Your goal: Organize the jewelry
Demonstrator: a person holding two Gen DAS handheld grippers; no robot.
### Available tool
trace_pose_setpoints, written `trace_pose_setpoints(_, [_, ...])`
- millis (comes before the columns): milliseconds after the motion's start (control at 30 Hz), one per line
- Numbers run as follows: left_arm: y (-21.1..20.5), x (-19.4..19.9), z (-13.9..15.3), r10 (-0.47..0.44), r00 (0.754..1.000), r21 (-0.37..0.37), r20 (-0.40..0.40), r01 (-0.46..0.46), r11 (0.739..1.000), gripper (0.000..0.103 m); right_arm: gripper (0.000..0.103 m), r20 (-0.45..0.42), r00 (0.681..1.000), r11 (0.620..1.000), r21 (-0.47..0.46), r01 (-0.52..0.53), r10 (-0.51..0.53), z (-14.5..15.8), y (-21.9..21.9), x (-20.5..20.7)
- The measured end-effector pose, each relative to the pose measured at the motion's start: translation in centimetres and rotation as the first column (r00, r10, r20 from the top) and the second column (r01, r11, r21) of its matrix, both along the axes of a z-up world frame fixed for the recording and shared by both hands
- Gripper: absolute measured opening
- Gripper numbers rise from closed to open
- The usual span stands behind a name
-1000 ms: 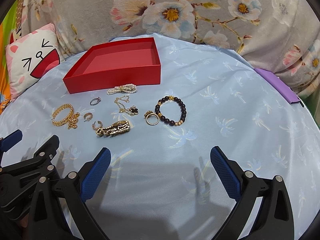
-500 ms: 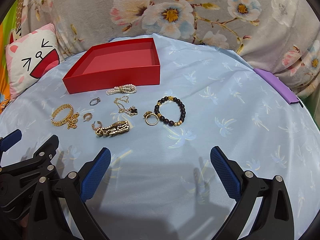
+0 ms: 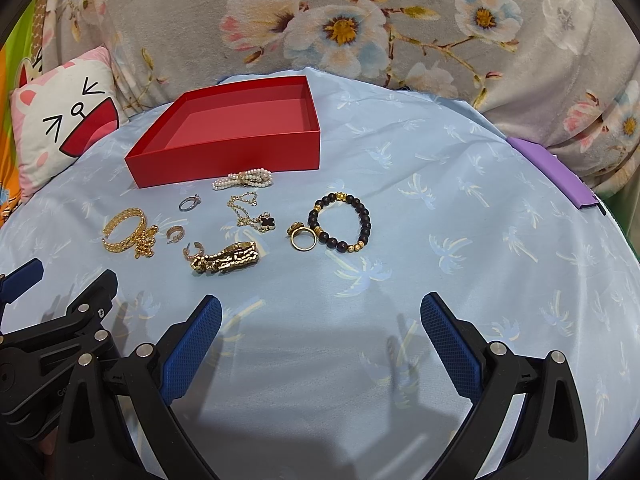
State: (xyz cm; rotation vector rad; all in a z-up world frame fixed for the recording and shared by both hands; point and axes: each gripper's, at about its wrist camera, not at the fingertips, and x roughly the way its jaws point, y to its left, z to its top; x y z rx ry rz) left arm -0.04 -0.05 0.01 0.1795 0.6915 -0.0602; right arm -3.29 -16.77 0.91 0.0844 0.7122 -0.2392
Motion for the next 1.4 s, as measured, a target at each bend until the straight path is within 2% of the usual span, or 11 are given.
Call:
trace_pose_setpoints(1000, [0.0,0.0,0.0,-0.002,1.0,-0.002,-0.004,0.002,1.0,0.09,0.098,-0.002,1.0,1.0,0.003,0.0,0.0,-0.2,0.2,0.0])
trace_pose_setpoints(1133, [0.2,0.5,0.2,-0.009,1.0,-0.046,-0.03,0.008,0.999,0.092,0.098,-0.005,1.0,1.0,0.007,-0.013,0.013,-0.1,0.2,0.0])
trace_pose_setpoints(1400, [4.2,2.9,-0.9,0.015,0.993,-0.117,-0.117,-0.029,0.993,0.092,0.098,-0.016,1.0,1.0,0.029,-0.011,0.012,-0.5,-0.4,0.2])
